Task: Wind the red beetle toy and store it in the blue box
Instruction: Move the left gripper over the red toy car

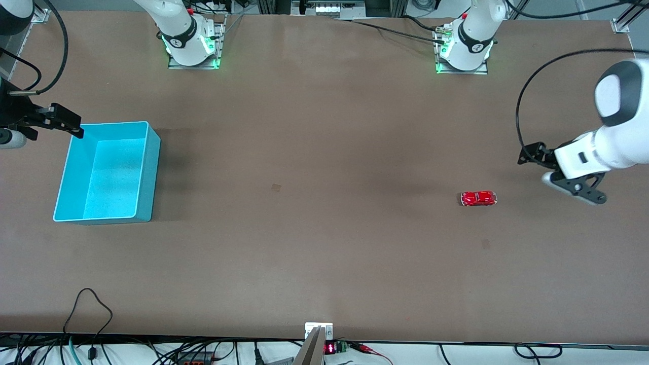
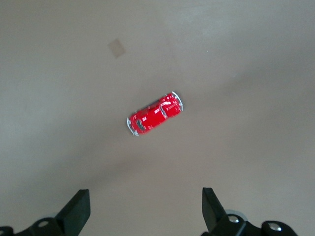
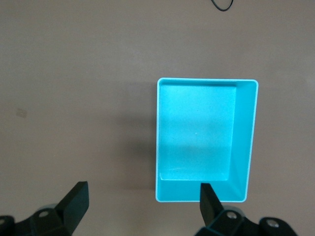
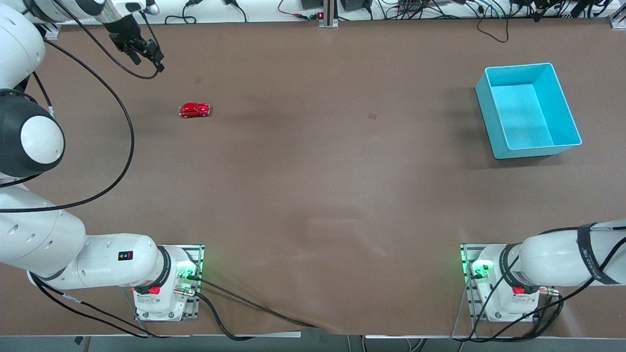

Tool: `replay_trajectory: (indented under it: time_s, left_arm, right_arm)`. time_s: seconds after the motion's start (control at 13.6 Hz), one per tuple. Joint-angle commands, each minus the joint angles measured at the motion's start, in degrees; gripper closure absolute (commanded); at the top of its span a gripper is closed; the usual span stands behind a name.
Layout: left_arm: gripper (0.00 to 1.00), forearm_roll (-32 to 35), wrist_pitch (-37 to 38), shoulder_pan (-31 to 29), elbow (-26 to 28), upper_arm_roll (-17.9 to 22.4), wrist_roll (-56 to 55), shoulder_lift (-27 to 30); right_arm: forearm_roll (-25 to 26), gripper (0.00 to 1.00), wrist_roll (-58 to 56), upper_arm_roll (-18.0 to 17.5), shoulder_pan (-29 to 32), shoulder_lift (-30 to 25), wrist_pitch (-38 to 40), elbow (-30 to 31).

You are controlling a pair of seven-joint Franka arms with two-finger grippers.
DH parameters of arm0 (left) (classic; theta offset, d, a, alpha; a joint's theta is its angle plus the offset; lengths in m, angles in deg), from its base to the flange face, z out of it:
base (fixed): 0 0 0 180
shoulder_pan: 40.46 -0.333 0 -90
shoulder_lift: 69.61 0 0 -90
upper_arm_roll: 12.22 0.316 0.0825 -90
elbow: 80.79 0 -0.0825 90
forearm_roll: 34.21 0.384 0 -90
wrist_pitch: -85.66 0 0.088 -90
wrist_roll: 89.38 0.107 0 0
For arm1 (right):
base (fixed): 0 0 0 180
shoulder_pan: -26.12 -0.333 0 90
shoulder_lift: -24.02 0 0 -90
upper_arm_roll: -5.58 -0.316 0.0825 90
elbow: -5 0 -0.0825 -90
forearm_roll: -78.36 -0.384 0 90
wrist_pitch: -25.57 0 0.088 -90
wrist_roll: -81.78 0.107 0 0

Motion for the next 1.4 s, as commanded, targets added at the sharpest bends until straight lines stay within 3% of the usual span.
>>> replay_trajectory:
  time_s: [0.0, 0.59, 0.96, 1.32]
  left_arm:
    - [0.00, 0.13, -5.44, -0.34, 3.12, -0.17, 12.17, -2.26]
    - [0.00, 5.91, -13.53, -0.17, 3.30, -0.78, 36.81, -11.06]
    - [0.00, 9.71, -27.32, 0.27, 11.37, -3.42, 40.86, -11.86]
    - [0.00, 11.38, -34.53, 1.07, 15.16, -3.68, 45.51, -12.12]
  right_arm:
    - [-2.32, 0.00, 0.49, -0.12, 1.25, -0.06, 0.67, -0.37]
    - [-2.41, 0.00, 4.44, -0.74, 0.11, 0.03, 0.67, -0.37]
    - [-2.41, 0.00, 4.45, -0.74, -0.24, 0.03, 0.75, -0.37]
    - [-2.41, 0.00, 4.36, -0.65, 0.19, 0.03, 0.75, -0.37]
